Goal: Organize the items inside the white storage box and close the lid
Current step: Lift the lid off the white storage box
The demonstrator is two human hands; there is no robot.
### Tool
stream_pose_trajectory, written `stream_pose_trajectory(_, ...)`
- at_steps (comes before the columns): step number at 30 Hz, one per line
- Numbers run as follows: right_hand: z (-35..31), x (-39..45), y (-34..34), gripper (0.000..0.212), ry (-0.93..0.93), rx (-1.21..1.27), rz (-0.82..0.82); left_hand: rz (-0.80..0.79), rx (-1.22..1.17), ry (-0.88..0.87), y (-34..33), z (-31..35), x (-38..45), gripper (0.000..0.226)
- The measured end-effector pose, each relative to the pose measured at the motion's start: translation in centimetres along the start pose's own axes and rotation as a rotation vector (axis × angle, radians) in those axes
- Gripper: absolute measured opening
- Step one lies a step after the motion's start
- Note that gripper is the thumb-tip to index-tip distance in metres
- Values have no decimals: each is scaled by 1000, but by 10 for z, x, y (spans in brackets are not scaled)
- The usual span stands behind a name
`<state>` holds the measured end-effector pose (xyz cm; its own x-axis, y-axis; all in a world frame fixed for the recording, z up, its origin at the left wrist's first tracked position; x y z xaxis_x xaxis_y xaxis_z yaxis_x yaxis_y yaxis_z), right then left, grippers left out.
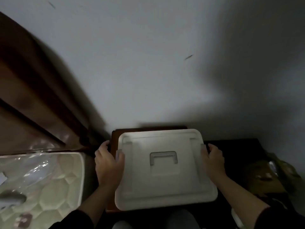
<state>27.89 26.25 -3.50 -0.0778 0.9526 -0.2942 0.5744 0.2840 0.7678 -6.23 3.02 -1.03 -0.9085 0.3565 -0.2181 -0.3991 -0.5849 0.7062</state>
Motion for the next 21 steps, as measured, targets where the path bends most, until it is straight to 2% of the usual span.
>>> stream_pose_trajectory(5, 11, 6, -29, 56, 85, -20, 43, -188, -92, -3, -56, -17, 3, 76)
stream_pose_trajectory(10, 30, 9, -42, 51, 167, -169, 139, -87, 136, -61, -76, -27, 14, 65)
stream_pose_trajectory(15, 45, 20, -47, 46, 183, -215, 261, -10, 205, -112, -82, -38, 18, 58)
stream_pose_trajectory(21, 49, 31, -49, 47, 265, -227, 196, -32, 228, -59, -75, -59, 6, 42)
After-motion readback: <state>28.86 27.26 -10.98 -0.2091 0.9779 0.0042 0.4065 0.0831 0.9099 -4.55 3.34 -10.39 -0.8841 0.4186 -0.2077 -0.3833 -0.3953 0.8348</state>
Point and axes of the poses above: each hand's wrist, its own x-axis towards the middle knuckle, its own y-axis out of the back of the hand, z = x × y, the point moved 7 cm from there along x, towards the middle knuckle, and after that the axes turned 6 degrees about y, right-handed, at the moved point
